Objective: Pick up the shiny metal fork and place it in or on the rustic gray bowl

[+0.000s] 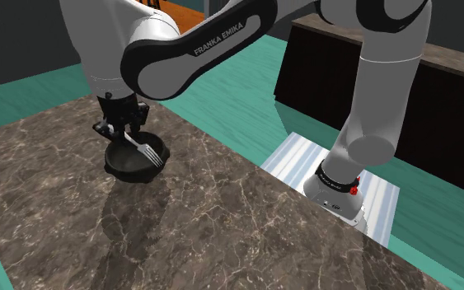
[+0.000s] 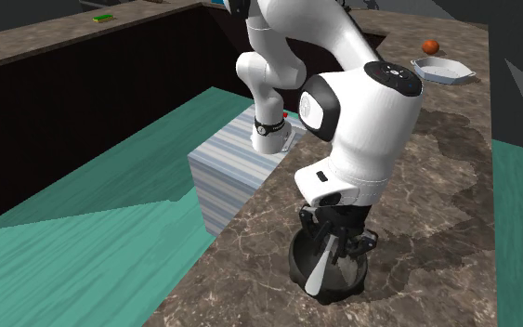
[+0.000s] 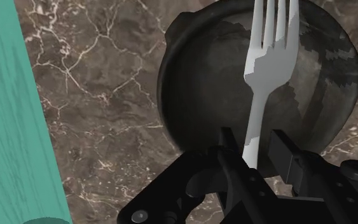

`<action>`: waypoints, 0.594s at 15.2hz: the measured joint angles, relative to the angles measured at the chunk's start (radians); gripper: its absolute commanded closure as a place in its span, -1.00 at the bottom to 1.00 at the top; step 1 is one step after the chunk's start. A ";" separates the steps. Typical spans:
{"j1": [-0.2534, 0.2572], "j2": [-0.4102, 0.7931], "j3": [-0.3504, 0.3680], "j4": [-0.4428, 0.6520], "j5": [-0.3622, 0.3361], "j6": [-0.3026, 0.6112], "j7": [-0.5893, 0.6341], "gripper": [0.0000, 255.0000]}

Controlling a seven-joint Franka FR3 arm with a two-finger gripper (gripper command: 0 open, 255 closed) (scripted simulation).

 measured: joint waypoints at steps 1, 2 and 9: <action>0.001 0.002 -0.001 -0.001 -0.002 0.003 0.002 1.00; 0.001 0.002 -0.001 -0.002 -0.002 0.004 0.002 1.00; 0.001 0.003 -0.001 -0.003 -0.003 0.006 0.003 -1.00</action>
